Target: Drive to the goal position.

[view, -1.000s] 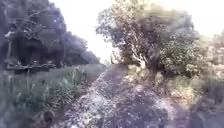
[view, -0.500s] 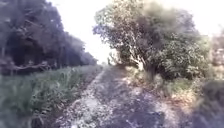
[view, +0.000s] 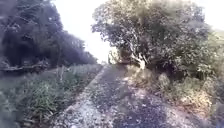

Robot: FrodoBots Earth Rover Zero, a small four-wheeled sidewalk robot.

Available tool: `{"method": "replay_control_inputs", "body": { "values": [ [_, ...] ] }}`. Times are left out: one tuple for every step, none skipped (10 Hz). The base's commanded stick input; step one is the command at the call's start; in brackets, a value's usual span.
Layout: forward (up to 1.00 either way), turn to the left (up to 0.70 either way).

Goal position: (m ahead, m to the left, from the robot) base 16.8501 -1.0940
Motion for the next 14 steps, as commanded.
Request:
{"method": "replay_control_inputs", "body": {
  "values": [
    [0.7, 0.35],
    [0.7, 0.35],
    [0.7, 0.35],
    [0.7, 0.27],
    [0.7, 0.14],
    [0.7, 0.0],
    [0.7, 0.0],
    [0.7, 0.0],
    [0.7, 0.0],
    [0.7, 0.0],
    [0.7, 0.0],
    [0.7, 0.0],
    [0.7, 0.0],
    [0.7, 0.0]
  ]
}}
